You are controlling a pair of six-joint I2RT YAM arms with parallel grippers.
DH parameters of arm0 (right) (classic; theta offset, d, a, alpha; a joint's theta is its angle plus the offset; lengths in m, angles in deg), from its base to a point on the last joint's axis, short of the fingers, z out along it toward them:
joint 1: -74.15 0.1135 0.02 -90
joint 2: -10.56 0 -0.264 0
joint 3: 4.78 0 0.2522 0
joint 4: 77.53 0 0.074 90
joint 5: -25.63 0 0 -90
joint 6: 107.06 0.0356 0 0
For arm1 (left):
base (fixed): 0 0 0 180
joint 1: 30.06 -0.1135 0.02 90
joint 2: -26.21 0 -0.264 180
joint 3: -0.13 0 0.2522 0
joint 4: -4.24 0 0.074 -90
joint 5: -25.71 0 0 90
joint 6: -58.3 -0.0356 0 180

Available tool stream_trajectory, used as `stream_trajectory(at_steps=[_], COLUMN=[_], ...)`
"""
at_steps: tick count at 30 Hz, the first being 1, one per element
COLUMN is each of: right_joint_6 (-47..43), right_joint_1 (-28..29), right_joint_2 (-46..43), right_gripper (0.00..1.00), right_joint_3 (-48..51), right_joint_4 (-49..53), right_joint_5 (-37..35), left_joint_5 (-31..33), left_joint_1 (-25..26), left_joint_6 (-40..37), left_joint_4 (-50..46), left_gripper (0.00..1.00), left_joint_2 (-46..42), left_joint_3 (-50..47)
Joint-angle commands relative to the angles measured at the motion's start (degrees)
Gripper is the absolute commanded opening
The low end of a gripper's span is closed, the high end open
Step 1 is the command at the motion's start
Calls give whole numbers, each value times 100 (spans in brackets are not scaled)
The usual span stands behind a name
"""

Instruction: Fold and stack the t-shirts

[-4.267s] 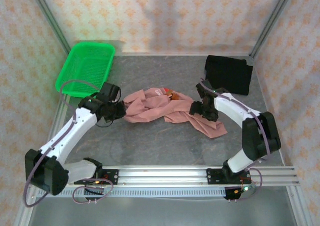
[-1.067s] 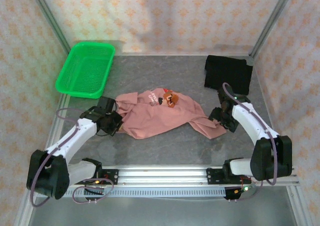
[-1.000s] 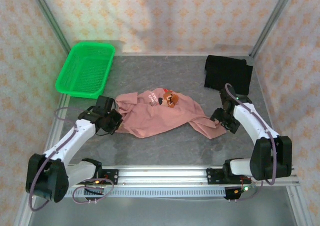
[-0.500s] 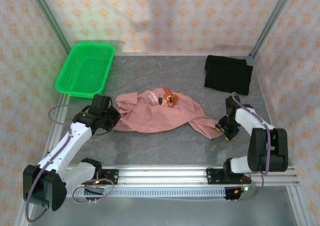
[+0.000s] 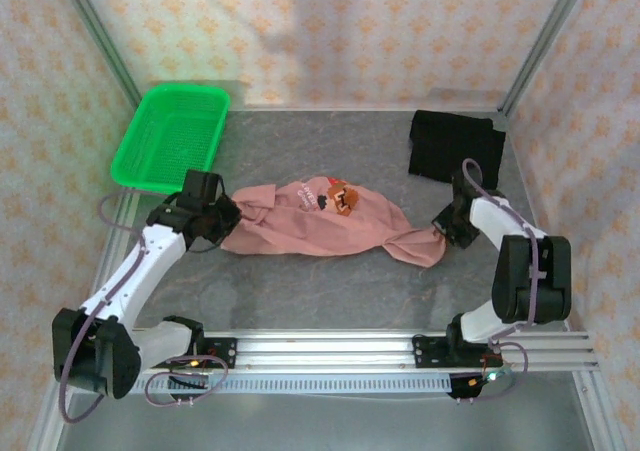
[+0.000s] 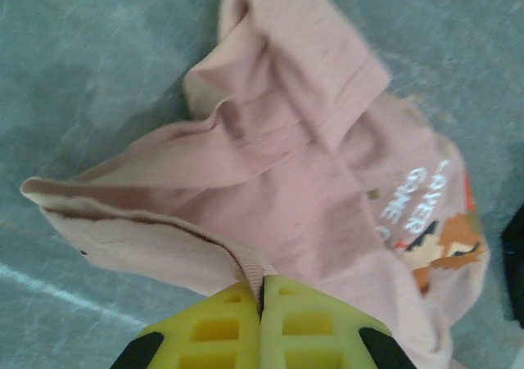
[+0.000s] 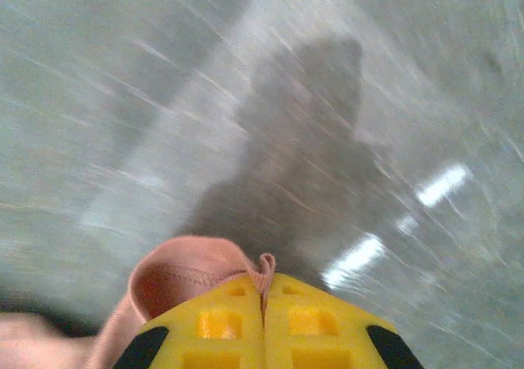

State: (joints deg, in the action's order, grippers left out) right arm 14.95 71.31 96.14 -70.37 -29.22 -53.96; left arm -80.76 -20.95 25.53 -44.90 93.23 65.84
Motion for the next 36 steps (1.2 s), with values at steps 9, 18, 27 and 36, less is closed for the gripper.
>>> stream_trajectory(at_steps=[9,18,27,36], right_joint_6=[-1312,-104,324,390], right_joint_1=[-24,34,134,134], right_joint_2=[-1546,-3054,-3426,-3503], right_gripper=[0,0,19,65], right_joint_3=[-1093,1103,1916,1395], right_joint_4=[-547,-303,787,677], right_joint_5=[1,997,1047,1284], left_joint_5=[-84,-129,207,168], left_joint_1=[-559,-1044,-1093,-1086], left_joint_6=[-965,-1005,-518,-496], left_joint_4=[-392,-568,-698,-427], left_gripper=[0,0,0,0], left_joint_2=[708,0,-565,-747], left_joint_3=[2197,894,-820,-1787])
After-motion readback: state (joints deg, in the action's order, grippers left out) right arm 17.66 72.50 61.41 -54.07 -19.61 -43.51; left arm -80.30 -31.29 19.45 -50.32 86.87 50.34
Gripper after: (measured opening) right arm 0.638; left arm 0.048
